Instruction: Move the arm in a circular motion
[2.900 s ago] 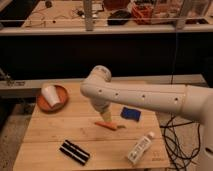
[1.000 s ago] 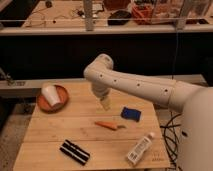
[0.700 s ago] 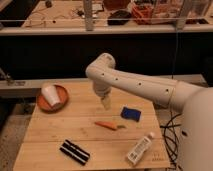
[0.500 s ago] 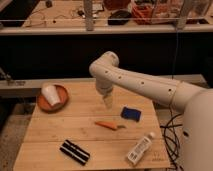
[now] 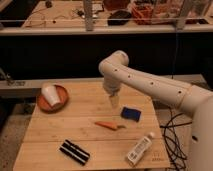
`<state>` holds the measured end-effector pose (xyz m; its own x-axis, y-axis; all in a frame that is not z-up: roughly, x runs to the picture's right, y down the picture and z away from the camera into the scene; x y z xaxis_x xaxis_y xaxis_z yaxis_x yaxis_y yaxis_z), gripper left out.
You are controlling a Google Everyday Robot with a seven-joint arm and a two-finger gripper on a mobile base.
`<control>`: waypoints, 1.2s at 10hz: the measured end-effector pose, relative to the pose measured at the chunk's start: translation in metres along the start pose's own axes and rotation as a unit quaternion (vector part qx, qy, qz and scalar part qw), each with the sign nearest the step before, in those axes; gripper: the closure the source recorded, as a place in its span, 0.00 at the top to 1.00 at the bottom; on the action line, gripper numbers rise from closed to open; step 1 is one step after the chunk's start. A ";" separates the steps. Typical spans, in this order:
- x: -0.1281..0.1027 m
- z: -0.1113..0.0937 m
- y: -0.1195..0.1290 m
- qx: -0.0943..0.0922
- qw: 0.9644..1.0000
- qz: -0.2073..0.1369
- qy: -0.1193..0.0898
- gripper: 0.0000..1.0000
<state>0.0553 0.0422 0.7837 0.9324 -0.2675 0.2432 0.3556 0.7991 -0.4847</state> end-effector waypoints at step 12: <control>0.094 -0.012 0.075 -0.007 0.997 0.075 -0.001 0.80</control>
<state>0.1700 0.0703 0.7599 0.9752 -0.1442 0.1680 0.2125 0.8228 -0.5271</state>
